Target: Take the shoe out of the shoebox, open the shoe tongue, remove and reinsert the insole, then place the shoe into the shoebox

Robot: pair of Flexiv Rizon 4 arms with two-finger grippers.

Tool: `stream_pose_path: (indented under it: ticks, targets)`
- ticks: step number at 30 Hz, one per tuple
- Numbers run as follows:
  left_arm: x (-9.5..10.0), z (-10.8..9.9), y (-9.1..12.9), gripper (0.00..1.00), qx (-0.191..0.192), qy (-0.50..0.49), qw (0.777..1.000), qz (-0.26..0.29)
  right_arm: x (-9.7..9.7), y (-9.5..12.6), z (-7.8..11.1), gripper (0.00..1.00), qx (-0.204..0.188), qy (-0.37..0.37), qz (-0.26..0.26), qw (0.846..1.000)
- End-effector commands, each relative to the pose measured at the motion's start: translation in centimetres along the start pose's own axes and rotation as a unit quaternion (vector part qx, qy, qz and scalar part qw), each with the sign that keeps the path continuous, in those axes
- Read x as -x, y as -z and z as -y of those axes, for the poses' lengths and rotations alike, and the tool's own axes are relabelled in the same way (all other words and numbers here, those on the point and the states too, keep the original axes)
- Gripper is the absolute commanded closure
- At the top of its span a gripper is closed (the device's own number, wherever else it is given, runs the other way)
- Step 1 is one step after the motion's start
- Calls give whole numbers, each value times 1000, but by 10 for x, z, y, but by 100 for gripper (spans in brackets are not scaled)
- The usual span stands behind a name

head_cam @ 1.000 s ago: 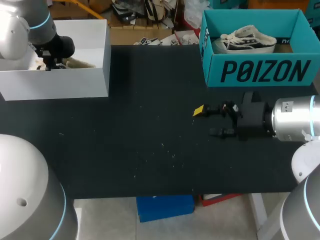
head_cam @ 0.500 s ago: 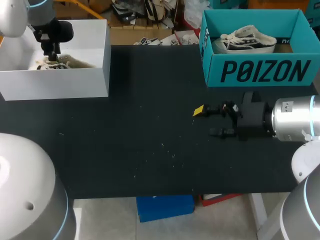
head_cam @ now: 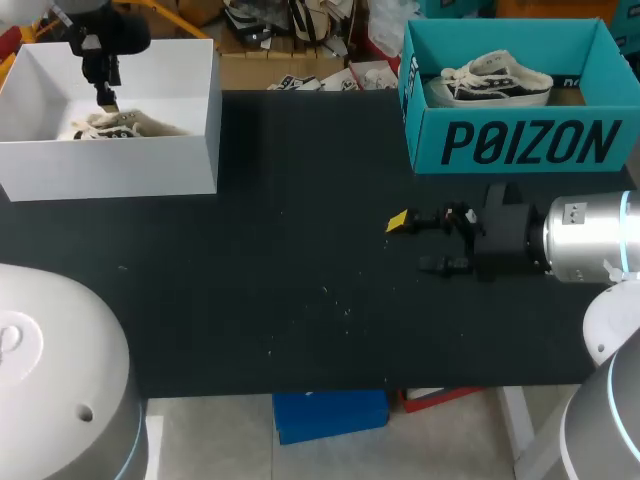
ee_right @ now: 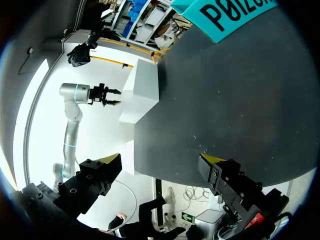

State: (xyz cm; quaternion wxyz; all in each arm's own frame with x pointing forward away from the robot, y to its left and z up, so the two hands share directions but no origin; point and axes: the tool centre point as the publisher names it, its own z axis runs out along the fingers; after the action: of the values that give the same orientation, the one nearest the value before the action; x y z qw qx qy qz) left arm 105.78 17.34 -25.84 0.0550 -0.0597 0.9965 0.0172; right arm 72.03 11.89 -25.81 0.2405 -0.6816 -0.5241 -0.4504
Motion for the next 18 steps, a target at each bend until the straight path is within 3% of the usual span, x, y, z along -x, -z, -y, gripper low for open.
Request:
stream_pose_path:
  ticks: [1,10,15,18]
  targets:
    - [-38,3,22,18,3,7,1000,8,0,1,0,0,0,0,0,1000]
    - [-87,22,26,16,9,42,999,-14,0,1,0,0,0,0,0,1000]
    - [-106,31,28,2,2,48,999,-22,0,1,0,0,0,0,0,1000]
    - [-116,35,28,0,-3,50,998,-27,0,1,0,0,0,0,0,1000]
